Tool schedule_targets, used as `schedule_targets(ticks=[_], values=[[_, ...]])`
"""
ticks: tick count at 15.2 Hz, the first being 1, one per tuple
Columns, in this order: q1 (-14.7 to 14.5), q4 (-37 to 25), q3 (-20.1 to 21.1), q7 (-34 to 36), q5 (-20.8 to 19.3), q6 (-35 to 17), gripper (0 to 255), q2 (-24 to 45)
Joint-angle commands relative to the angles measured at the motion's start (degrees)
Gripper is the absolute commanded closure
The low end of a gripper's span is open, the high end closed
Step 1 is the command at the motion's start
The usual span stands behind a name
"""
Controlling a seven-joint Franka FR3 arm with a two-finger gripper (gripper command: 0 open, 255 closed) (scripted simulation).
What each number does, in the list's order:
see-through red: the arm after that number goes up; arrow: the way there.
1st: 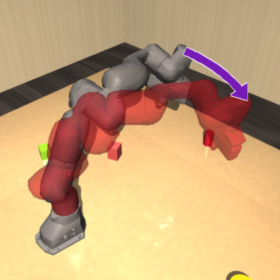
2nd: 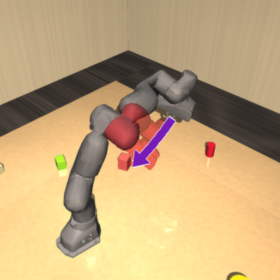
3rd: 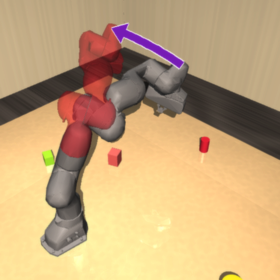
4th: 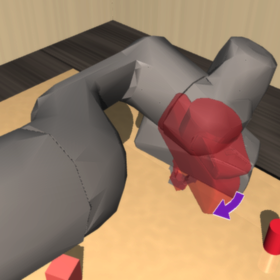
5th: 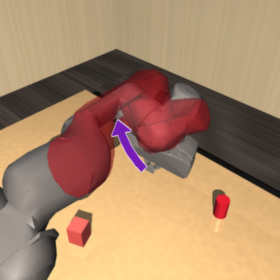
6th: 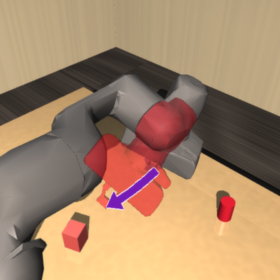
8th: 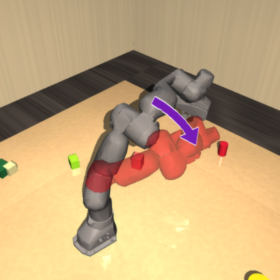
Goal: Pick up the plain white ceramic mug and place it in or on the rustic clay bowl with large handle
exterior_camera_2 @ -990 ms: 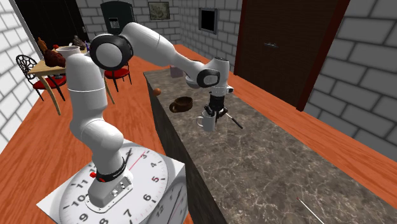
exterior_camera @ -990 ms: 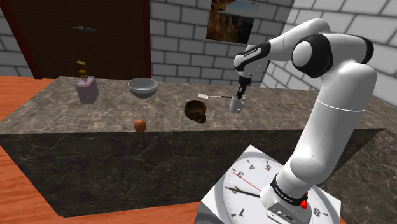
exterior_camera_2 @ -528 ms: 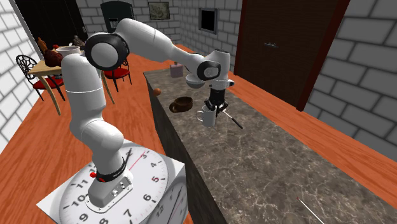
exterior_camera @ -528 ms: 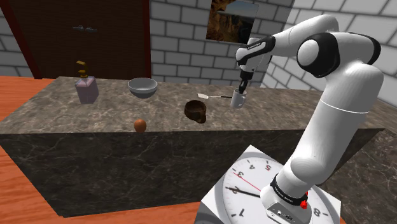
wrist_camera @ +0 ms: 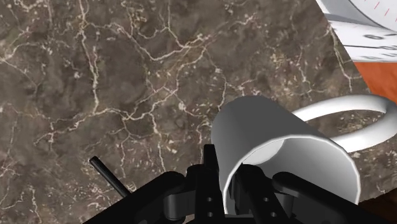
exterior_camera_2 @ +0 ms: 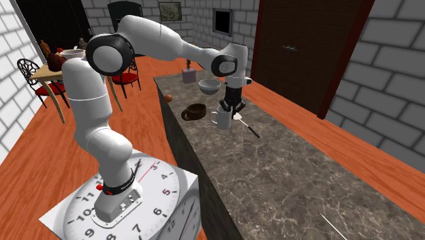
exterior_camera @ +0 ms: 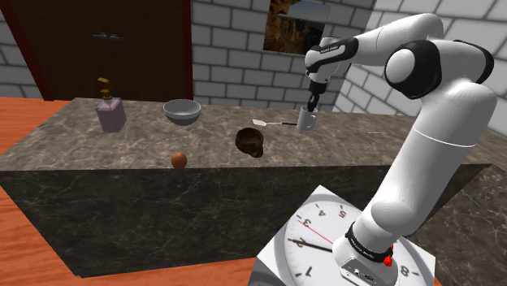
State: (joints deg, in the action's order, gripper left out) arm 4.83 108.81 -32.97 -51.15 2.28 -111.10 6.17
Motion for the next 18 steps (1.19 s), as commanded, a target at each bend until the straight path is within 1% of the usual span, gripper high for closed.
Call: schedule_targets(ticks=[1,13,18], values=[[-0.1,-1.1,0.0,0.2,-0.4,1.6,255,-0.6],[-0.2,-8.5,-0.1,0.7,-1.2,10.2,255,-2.0],[-4.2,-6.0,3.3,8.3,-2.7,10.5,255,-5.2]])
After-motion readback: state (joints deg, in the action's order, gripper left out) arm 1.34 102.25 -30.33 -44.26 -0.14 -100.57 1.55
